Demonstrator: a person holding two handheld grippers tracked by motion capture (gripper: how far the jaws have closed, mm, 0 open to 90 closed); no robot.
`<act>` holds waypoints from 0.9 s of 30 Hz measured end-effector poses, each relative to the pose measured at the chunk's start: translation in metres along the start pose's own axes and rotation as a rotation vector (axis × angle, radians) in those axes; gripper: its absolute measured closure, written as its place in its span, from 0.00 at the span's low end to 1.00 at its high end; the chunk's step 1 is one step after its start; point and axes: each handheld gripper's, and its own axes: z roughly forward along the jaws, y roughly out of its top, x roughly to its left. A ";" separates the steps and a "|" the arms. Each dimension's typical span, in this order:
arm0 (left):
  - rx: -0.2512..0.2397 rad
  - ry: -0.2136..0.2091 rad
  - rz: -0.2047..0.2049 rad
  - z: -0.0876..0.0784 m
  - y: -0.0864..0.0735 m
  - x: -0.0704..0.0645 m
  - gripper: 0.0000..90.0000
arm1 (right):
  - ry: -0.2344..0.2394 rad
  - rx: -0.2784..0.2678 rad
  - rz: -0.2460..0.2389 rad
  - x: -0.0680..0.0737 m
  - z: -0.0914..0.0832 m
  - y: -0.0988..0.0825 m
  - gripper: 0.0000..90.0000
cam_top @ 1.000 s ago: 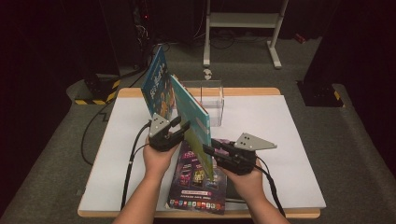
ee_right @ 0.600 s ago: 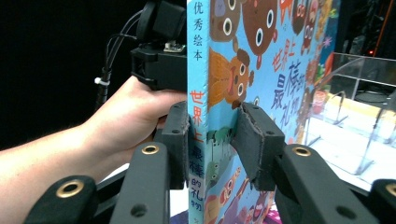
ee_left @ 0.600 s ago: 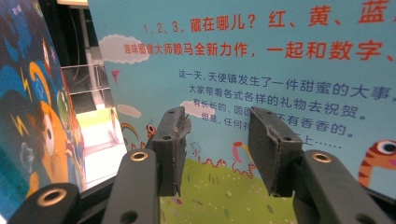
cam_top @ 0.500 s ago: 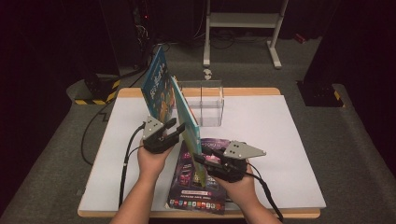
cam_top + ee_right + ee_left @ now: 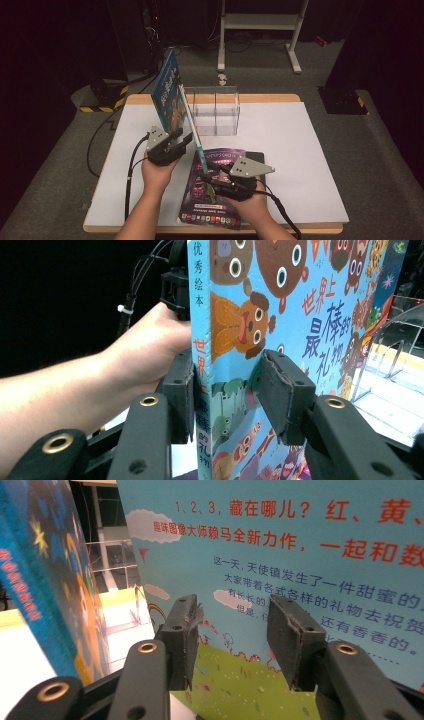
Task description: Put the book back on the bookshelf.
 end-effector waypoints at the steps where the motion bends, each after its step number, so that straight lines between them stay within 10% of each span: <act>1: -0.001 -0.001 0.005 -0.002 -0.001 0.000 0.61 | -0.004 -0.002 -0.005 0.001 0.000 -0.001 0.66; 14: -0.032 -0.012 0.042 -0.037 -0.006 -0.014 0.53 | -0.014 -0.021 0.018 0.003 0.000 -0.005 0.65; 27: -0.167 -0.192 0.044 -0.094 0.002 -0.061 0.36 | -0.017 -0.023 0.016 0.007 0.002 -0.008 0.65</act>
